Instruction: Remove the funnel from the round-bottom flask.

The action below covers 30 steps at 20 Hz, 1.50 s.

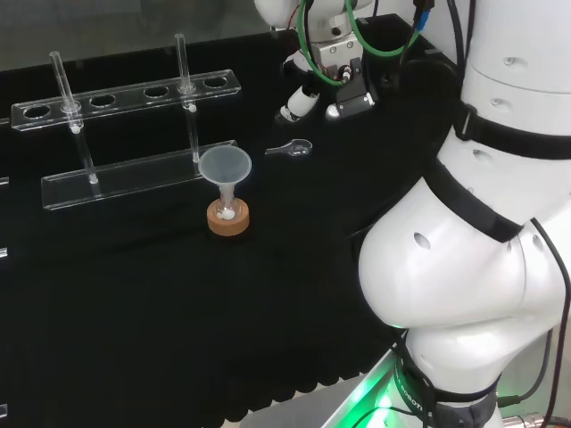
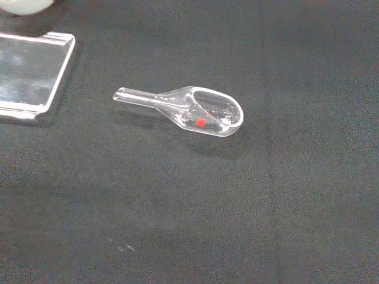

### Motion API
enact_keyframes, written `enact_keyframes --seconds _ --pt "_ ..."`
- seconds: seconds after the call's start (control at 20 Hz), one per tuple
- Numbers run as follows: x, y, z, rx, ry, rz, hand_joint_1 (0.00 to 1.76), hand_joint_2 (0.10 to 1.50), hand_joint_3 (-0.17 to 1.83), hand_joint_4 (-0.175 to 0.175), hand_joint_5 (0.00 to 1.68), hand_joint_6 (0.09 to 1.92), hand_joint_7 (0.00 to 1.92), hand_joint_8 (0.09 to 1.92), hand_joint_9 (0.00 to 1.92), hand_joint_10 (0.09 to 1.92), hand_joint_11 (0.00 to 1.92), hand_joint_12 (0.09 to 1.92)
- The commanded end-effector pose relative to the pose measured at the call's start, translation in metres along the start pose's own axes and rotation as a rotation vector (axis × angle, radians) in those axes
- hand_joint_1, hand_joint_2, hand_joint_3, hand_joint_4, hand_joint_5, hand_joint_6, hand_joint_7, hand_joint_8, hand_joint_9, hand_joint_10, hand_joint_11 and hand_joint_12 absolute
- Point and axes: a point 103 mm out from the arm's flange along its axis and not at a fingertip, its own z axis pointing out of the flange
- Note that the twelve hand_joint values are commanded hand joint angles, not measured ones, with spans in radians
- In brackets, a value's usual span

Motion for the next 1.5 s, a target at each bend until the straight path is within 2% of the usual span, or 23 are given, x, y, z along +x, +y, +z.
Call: enact_keyframes --seconds 0.05,0.5,0.8,1.0,1.35,1.5 --pt "0.013 -0.032 -0.015 -0.034 0.003 0.01 0.65 0.63 0.35 0.005 0.33 0.09 0.22 0.62 0.52 0.58 0.34 1.32" --pt "0.036 -0.087 -0.032 -0.061 0.03 0.032 0.63 0.64 0.34 -0.01 0.3 0.09 0.2 0.61 0.52 0.58 0.42 1.35" --pt "0.066 -0.122 -0.041 -0.025 0.041 0.01 0.61 0.64 0.3 -0.02 0.21 0.09 0.12 0.63 0.42 0.65 0.45 1.37" --pt "0.087 -0.141 -0.044 -0.03 0.017 -0.015 0.61 0.65 0.29 -0.02 0.18 0.09 0.08 0.64 0.38 0.67 0.44 1.39" --pt "0.116 -0.161 -0.04 -0.01 0.013 -0.044 0.58 0.65 0.28 -0.02 0.14 0.09 0.04 0.64 0.35 0.69 0.43 1.4" --pt "0.129 -0.164 -0.035 0.008 0.011 -0.061 0.57 0.65 0.26 -0.02 0.12 0.09 0.01 0.64 0.28 0.74 0.38 1.43"
